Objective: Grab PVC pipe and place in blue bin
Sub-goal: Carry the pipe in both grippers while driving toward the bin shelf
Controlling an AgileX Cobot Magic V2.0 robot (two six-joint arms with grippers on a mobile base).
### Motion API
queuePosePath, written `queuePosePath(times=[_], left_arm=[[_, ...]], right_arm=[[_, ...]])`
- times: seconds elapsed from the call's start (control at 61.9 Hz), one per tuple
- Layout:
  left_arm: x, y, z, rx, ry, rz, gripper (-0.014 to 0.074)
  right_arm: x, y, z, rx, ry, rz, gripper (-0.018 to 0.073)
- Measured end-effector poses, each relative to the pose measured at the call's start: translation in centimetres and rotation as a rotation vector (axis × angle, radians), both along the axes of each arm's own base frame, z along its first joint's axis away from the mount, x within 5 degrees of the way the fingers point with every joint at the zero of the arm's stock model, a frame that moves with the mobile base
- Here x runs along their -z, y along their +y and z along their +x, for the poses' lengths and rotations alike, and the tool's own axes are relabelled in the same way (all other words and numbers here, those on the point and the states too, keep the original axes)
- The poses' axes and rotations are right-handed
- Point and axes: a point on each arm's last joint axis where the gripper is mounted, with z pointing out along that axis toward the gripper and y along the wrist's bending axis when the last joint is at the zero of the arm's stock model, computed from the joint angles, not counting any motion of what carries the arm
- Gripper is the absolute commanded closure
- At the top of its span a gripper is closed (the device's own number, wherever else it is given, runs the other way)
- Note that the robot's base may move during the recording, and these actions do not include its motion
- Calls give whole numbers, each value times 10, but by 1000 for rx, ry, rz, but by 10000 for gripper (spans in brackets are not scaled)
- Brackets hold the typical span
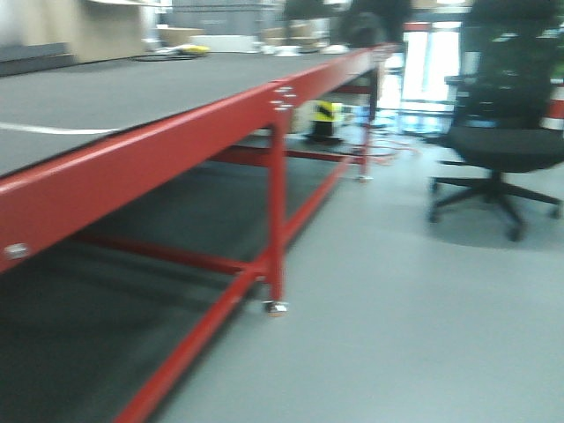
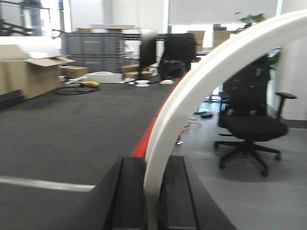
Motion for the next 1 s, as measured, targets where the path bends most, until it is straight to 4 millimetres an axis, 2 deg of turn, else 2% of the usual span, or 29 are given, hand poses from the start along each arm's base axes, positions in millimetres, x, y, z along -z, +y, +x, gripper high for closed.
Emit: queuePosePath(times=[1.001], left_arm=[[0,0,0,0,0,0,707]], right_arm=[[0,0,0,0,0,0,714]])
